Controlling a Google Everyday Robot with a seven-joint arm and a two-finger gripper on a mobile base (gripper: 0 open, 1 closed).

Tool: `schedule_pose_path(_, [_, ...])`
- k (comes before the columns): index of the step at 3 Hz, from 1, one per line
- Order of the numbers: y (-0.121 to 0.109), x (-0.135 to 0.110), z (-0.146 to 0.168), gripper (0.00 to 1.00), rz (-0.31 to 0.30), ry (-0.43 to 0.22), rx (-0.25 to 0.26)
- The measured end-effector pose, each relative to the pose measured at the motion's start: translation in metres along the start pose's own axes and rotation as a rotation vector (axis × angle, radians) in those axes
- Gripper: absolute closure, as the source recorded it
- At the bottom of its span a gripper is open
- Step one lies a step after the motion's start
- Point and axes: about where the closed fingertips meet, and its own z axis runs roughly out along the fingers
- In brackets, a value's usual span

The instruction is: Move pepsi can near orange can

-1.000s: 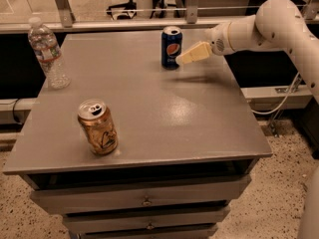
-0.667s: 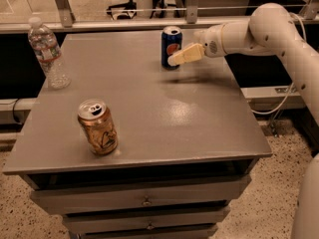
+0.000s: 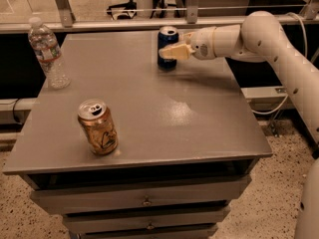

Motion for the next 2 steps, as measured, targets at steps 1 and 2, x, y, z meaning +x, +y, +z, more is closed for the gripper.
schedule_pose_path(1, [0.01,-0.013,-0.004,0.87,-0.02,-0.05,-0.015])
schedule_pose_path(2, [0.055,-0.039,-0.026,1.0,-0.049,-0.095,-0.11])
